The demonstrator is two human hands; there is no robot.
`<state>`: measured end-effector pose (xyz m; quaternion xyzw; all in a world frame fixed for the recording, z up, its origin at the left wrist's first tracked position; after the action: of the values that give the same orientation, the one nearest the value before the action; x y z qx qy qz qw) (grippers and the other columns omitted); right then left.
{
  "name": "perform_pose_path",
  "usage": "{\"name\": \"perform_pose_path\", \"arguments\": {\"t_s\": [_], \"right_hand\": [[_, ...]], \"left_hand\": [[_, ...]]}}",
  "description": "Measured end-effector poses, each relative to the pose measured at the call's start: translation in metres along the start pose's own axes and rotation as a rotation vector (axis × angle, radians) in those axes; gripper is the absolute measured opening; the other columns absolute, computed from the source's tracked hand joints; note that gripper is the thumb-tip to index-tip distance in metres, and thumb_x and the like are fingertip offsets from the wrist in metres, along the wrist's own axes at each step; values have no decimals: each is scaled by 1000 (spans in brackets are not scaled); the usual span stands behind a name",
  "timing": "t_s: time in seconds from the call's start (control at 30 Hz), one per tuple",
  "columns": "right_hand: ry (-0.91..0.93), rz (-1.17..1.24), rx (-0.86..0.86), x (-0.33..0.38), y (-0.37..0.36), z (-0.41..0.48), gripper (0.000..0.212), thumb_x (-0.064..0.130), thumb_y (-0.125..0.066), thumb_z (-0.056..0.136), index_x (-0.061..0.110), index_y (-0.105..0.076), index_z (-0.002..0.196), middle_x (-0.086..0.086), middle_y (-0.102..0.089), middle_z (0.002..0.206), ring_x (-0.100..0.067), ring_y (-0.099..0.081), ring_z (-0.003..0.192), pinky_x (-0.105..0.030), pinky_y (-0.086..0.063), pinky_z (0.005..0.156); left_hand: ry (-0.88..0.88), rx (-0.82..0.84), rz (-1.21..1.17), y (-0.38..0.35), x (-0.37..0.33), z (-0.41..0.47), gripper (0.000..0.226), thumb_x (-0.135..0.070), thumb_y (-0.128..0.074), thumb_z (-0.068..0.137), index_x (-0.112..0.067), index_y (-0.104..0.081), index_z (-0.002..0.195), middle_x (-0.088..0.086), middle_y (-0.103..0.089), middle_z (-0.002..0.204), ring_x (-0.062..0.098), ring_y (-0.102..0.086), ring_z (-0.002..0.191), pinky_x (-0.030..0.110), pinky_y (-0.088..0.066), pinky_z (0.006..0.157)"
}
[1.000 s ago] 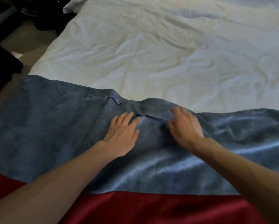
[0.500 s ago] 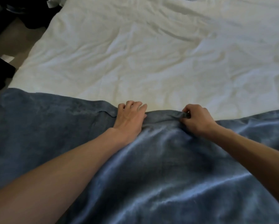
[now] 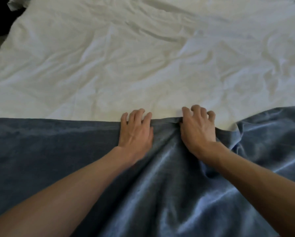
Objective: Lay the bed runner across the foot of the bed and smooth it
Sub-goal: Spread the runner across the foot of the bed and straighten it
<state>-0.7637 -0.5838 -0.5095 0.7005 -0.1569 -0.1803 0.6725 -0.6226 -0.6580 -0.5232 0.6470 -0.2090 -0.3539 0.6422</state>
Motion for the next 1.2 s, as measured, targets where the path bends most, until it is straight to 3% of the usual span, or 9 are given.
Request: {"name": "perform_pose_path", "arguments": {"t_s": [0.07, 0.17, 0.37, 0.5, 0.63, 0.8, 0.97, 1.1, 1.2], "right_hand": [[112, 30, -11, 15, -4, -12, 51, 30, -44, 92, 8, -36, 138, -24, -35, 144, -38, -29, 134, -51, -18, 111], [217, 43, 106, 29, -25, -27, 66, 48, -20, 95, 11, -14, 149, -18, -6, 157, -32, -4, 145, -44, 0, 115], [186, 39, 180, 22, -41, -27, 69, 53, -5, 92, 15, 4, 150, -14, 7, 158, -27, 8, 145, -41, 10, 114], [205, 86, 157, 29, -25, -45, 68, 51, -9, 93, 14, -3, 150, -16, 1, 158, -28, 2, 145, -42, 5, 116], [265, 116, 151, 38, -8, -78, 60, 41, -24, 96, 10, -19, 147, -20, -8, 156, -31, -8, 145, -43, -6, 118], [324, 183, 21, 39, 14, -127, 36, 24, -55, 87, 2, -57, 115, -30, -47, 131, -41, -50, 117, -47, -38, 101], [386, 166, 44, 21, 13, -195, 39, 29, -41, 87, 6, -57, 115, -25, -46, 134, -35, -44, 125, -44, -28, 110], [478, 153, 30, 9, 11, -260, 44, 24, -62, 77, 3, -60, 115, -28, -49, 133, -38, -45, 127, -49, -33, 108], [558, 143, 49, 6, 8, -300, 49, 27, -67, 76, 3, -59, 117, -29, -48, 133, -40, -45, 127, -51, -36, 106]], "left_hand": [[-59, 115, 20, -14, -9, -7, 62, -44, -28, 93, -13, -20, 146, 13, -17, 154, 30, -13, 142, 53, -5, 115], [-74, 217, 74, -37, -8, -9, 69, -54, -13, 92, -18, 4, 149, 7, 10, 158, 25, 13, 143, 51, 13, 113], [-73, 225, 98, -39, -9, -8, 68, -52, -15, 93, -19, 6, 149, 6, 11, 158, 25, 15, 143, 51, 13, 112], [-69, 237, 13, -23, -16, -21, 64, -48, -22, 95, -19, -4, 149, 5, 6, 158, 24, 10, 144, 54, 5, 114], [-123, 191, -57, -1, -36, -53, 54, -39, -36, 94, -18, -31, 143, 8, -15, 156, 24, -8, 144, 53, -7, 114], [-180, 135, -75, 13, -58, -96, 45, -29, -51, 87, -15, -52, 129, 11, -39, 147, 24, -33, 136, 45, -25, 107], [-116, 100, -80, 23, -84, -144, 44, -30, -53, 87, -12, -52, 128, 10, -41, 145, 24, -34, 135, 43, -25, 106], [-78, 116, -72, 26, -110, -205, 46, -29, -58, 86, -15, -53, 129, 12, -40, 145, 26, -35, 135, 44, -27, 107], [-60, 130, -51, 29, -127, -246, 48, -29, -60, 82, -17, -56, 128, 15, -43, 142, 29, -40, 131, 44, -32, 104]]}}
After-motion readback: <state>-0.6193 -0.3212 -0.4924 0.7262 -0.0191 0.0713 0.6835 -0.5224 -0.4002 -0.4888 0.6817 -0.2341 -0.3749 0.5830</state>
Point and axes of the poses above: each hand's wrist, its own z-axis towards the middle knuckle, its own y-axis out of the back of the hand, x = y × z, the point moved 8 cm from there along z, towards the middle knuckle
